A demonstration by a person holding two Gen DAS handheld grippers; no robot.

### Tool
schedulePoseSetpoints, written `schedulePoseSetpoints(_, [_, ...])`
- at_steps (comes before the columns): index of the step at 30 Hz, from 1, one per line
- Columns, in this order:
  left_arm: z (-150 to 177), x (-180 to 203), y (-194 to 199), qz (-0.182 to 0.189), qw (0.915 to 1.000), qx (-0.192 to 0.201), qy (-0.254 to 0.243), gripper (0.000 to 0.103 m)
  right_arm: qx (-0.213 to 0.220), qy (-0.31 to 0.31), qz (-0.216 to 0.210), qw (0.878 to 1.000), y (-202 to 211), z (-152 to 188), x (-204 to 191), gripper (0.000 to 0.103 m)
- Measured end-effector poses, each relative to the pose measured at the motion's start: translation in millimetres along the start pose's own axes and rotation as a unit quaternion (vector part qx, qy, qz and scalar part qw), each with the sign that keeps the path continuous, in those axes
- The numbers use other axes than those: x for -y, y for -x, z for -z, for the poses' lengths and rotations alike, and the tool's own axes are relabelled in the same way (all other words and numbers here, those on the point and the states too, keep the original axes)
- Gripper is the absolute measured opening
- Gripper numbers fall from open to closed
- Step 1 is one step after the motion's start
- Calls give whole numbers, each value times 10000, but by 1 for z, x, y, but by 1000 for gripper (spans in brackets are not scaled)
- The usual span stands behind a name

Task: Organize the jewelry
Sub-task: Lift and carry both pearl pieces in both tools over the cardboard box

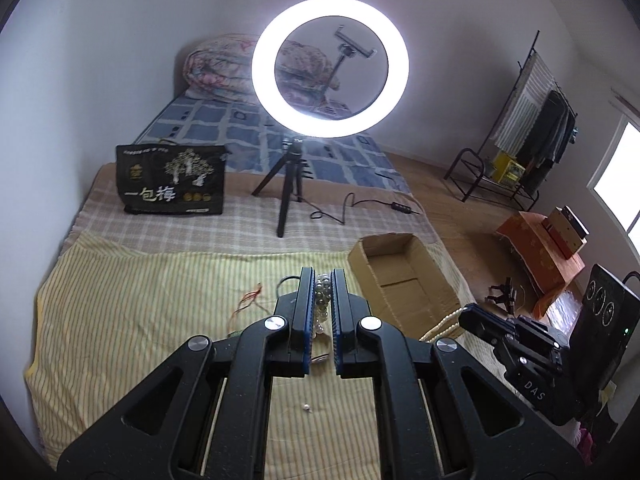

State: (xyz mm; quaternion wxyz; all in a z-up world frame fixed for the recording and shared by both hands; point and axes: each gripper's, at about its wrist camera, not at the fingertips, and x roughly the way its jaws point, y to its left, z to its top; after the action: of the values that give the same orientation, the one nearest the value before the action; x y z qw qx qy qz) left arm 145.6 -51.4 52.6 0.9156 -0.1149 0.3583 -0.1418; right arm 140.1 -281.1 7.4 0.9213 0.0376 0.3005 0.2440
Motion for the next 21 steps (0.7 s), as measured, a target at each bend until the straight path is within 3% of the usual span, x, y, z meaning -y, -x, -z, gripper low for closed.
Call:
schedulePoseSetpoints(10, [-20,64,-38,348,9989,-97,-305,5,363,-365,489,9975,35,-10,55,2])
schedulePoseSetpoints(21, [-45,132,-100,585,9962,-207,-617,5,241,-598,1000,9929,38,-7,110,2])
